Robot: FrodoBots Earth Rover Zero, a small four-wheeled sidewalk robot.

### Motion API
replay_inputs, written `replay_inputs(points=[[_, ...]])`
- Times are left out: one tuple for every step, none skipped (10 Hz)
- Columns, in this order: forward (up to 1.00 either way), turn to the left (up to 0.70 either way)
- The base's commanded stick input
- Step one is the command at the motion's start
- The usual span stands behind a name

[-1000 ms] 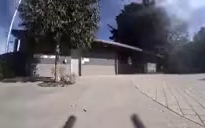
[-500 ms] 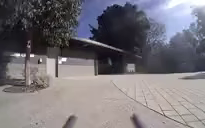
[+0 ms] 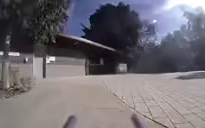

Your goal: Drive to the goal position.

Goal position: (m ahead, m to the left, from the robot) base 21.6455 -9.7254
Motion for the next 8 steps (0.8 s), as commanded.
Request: replay_inputs(points=[[1.0, 0.0], [1.0, 0.0], [1.0, 0.0], [1.0, 0.0], [1.0, 0.0], [1.0, 0.0], [1.0, 0.0], [1.0, 0.0]])
